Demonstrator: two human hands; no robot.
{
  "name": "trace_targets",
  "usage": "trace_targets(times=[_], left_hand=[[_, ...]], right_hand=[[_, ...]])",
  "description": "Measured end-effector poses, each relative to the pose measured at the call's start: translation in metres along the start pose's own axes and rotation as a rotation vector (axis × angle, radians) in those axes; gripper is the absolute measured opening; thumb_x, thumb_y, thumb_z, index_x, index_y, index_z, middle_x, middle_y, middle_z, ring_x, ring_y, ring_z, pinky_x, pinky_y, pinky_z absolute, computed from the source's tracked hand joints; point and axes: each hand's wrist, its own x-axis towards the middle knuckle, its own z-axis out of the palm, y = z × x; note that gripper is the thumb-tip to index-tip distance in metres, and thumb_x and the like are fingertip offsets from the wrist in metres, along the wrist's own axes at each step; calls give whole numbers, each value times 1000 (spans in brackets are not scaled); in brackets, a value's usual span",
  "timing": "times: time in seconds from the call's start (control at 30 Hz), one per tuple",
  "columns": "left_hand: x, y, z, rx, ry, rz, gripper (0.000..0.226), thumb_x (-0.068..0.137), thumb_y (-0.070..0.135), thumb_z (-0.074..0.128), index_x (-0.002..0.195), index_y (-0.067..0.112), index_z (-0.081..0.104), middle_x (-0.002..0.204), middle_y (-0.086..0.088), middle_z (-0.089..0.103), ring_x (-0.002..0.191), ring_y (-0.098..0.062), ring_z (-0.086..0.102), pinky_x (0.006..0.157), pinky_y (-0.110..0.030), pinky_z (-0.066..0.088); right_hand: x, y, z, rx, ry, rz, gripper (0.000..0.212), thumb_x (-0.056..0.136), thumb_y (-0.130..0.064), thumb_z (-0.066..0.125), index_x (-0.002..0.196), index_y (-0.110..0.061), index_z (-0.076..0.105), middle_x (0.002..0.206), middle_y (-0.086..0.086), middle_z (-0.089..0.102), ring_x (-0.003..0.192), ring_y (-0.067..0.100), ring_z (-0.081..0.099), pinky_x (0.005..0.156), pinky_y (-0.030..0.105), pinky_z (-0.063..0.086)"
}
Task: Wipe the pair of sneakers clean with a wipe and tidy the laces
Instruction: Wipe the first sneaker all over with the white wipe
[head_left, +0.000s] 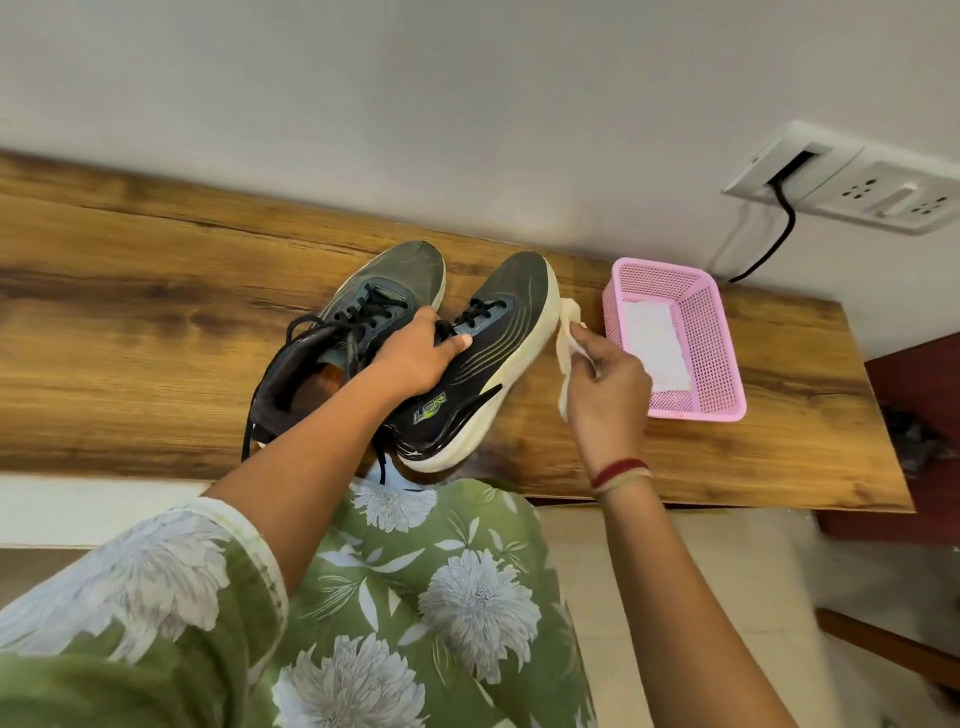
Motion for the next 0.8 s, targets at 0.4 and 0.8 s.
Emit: trace_targets(times=[0.4, 0.8], left_hand=[[1, -1, 3, -4, 23, 16, 44, 93, 46, 50, 116, 9, 39, 117, -15, 55, 107, -34, 53, 78, -34, 38], [-1, 1, 3, -2, 19, 12, 43, 94, 45, 49, 117, 11, 38, 118, -14, 55, 106, -33, 53, 77, -33, 38]], right_hand=[[-51, 10, 34, -318, -231, -125, 35, 94, -15, 48, 124, -29, 57, 92, 0, 68, 69, 14, 56, 61, 21, 44], [-1, 15, 41, -192, 20, -95, 33, 91, -12, 52, 120, -22, 62, 123, -2, 58, 108, 19, 55, 91, 33, 45]])
